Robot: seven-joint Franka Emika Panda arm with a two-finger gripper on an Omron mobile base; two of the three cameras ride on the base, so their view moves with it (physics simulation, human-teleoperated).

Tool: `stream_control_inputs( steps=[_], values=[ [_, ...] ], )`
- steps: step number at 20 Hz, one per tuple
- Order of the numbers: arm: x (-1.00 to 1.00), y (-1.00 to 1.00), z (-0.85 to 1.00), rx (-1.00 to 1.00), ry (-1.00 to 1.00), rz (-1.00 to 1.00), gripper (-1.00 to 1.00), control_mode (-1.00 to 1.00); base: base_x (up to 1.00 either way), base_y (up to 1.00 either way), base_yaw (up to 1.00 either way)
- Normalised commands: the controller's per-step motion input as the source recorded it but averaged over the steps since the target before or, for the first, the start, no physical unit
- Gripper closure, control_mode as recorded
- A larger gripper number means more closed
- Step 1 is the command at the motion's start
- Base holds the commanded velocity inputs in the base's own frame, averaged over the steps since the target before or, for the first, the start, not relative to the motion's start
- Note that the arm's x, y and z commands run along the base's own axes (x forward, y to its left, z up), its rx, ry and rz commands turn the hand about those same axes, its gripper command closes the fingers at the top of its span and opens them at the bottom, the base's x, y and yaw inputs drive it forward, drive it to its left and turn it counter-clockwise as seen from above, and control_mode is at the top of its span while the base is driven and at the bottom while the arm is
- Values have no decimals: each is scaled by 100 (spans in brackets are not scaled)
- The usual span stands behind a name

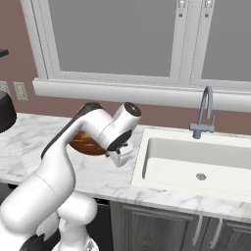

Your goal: Dump the squash and hot dog from the bowl so the bowl can be washed. Place the bowl in the sink after clearing the leftovers.

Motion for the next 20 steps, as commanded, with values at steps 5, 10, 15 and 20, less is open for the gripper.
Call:
stream_control_inputs(
  steps=[5,10,15,20],
  values=[
    [0,48,9,0,0,-6,100,-100,0,0,0],
    [0,44,0,-6,-9,0,100,-100,0,0,0],
    [-15,27,0,-15,-27,2,100,-100,0,0,0],
    [-14,20,0,-12,-18,1,100,-100,0,0,0]
  ],
)
